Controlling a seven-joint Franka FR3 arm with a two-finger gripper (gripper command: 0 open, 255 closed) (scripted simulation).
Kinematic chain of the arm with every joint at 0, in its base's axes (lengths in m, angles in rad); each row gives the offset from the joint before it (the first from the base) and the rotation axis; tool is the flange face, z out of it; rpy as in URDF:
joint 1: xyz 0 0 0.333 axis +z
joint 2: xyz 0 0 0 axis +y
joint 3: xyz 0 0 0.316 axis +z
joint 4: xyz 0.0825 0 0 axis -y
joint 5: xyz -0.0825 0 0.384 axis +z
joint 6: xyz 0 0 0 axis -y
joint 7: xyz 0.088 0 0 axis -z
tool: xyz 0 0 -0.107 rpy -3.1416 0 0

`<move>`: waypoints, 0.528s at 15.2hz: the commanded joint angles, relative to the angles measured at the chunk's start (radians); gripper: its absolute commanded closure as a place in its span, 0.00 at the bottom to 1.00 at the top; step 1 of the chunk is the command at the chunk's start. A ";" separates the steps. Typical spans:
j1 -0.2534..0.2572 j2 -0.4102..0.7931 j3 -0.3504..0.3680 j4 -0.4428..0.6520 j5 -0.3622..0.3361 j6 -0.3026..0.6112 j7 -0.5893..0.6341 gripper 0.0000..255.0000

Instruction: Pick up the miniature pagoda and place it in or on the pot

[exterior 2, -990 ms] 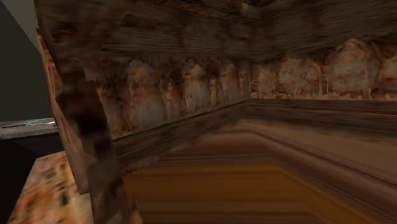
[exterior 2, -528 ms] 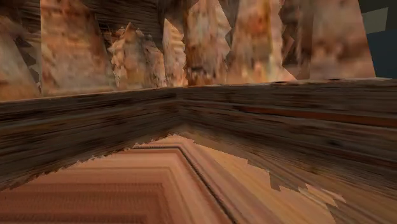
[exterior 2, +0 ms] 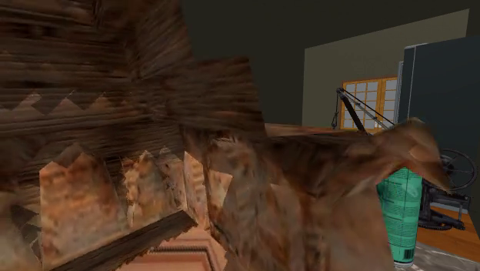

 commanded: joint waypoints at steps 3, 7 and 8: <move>0.005 -0.026 0.004 -0.085 0.011 0.061 -0.027 1.00; 0.009 -0.045 0.008 -0.161 0.024 0.115 -0.054 1.00; 0.009 -0.048 0.009 -0.178 0.028 0.128 -0.061 1.00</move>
